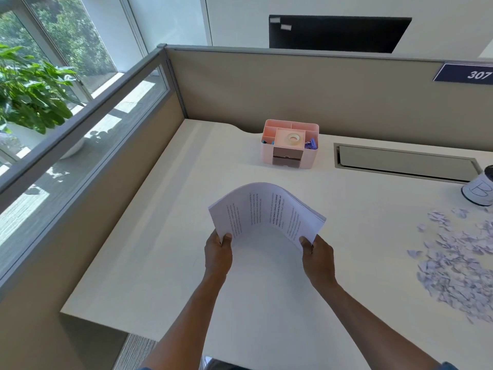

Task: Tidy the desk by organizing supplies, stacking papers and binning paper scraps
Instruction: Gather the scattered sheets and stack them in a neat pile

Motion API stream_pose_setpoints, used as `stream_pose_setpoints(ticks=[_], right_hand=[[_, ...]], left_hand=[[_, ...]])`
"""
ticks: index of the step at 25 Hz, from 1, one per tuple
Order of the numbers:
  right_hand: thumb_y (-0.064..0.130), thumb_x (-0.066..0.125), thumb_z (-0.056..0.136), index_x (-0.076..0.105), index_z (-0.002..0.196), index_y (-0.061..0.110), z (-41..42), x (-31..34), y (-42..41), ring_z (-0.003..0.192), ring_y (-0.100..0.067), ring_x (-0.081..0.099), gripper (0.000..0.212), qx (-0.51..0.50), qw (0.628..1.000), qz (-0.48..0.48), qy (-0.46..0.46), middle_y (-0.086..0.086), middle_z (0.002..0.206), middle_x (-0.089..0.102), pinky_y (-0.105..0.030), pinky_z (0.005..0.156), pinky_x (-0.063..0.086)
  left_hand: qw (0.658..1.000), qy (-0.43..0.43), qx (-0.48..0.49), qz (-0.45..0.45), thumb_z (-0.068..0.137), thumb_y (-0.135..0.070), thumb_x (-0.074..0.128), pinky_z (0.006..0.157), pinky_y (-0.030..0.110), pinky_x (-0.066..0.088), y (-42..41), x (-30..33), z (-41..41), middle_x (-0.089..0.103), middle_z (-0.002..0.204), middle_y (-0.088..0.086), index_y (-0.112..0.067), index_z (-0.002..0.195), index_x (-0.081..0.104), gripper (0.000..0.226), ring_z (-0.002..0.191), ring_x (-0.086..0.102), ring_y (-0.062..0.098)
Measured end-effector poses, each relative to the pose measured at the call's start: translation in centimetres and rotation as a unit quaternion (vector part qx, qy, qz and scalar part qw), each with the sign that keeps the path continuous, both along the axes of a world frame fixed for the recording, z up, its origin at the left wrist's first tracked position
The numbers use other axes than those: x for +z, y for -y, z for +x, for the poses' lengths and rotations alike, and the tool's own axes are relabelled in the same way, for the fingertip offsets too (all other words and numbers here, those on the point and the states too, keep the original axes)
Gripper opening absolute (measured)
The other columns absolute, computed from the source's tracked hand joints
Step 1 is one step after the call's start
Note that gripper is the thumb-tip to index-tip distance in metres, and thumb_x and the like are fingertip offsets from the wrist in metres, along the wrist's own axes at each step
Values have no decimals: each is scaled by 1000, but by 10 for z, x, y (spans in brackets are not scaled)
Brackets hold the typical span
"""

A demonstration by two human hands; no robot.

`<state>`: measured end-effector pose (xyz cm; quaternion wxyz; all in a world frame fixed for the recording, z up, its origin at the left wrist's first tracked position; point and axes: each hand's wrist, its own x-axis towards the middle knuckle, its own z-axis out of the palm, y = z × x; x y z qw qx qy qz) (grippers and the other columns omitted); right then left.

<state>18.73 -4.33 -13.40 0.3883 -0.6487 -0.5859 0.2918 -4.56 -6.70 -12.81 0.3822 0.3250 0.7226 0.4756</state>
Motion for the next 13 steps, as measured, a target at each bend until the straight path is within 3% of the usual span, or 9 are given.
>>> stream_pose_setpoints(ticks=[5,10,13], right_hand=[[11,56,98,61,88,5,-1,1,0,54,0,50,12,3,1000,-8,-9,16,62,49,-5,53,37],[12,55,99,48,77,15,1,4,0,51,-4,39,23,13,1000,-10,1,11,56,43,-16,51,31],[13,54,99,53,77,2,3,3,0,57,-17,43,24,17,1000,-26,-2,-13,61,54,-28,55,35]], left_hand=[[1000,3,6,-1,103,-7,47,83,30,44,2,0,-3,67,112,3,-17,119,60,22,106,61,26],[1000,5,-2,11,103,-7,47,74,21,45,4,2,-4,68,109,-3,-24,115,60,24,105,61,21],[1000,10,1,20,103,-8,47,76,22,46,5,1,-6,68,111,-1,-20,119,61,24,105,62,21]])
